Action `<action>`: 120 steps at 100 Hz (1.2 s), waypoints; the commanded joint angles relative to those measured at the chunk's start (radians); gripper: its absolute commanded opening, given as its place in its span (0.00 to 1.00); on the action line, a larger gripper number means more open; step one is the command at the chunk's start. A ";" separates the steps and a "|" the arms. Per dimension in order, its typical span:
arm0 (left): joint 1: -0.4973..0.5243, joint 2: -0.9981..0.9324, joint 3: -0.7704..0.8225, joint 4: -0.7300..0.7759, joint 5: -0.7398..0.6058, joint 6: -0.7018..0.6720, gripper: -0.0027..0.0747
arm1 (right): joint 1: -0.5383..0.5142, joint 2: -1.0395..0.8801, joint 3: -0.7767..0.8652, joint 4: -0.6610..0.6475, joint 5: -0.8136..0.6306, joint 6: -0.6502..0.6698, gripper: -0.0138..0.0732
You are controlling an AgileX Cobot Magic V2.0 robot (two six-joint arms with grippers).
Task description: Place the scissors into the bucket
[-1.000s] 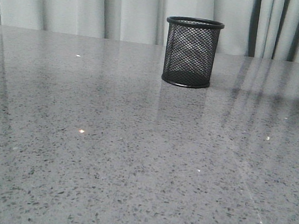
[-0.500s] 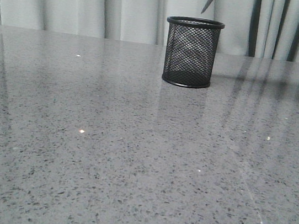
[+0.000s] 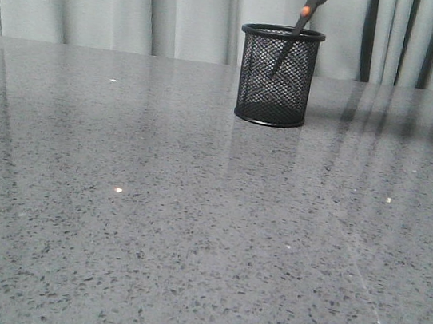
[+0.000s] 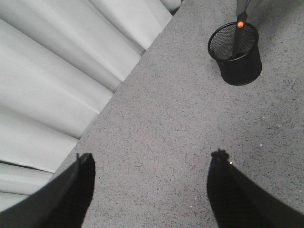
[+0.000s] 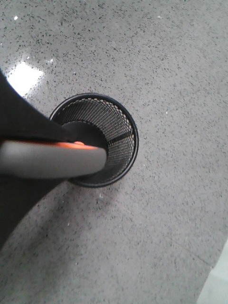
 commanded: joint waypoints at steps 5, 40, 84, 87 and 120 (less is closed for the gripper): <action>0.003 -0.017 -0.027 -0.022 -0.038 -0.013 0.63 | 0.022 -0.024 -0.038 0.006 -0.077 0.002 0.11; 0.003 -0.017 -0.027 -0.022 -0.038 -0.013 0.63 | 0.031 -0.015 -0.038 0.004 -0.082 0.002 0.18; 0.003 -0.017 -0.027 -0.022 -0.038 -0.013 0.63 | -0.013 -0.022 -0.149 0.002 -0.012 0.034 0.53; 0.003 -0.017 -0.027 -0.022 -0.038 -0.013 0.63 | -0.021 -0.026 -0.170 0.002 0.007 0.045 0.53; 0.003 -0.017 -0.027 -0.051 -0.038 -0.013 0.47 | -0.077 -0.147 -0.205 0.048 0.077 0.082 0.09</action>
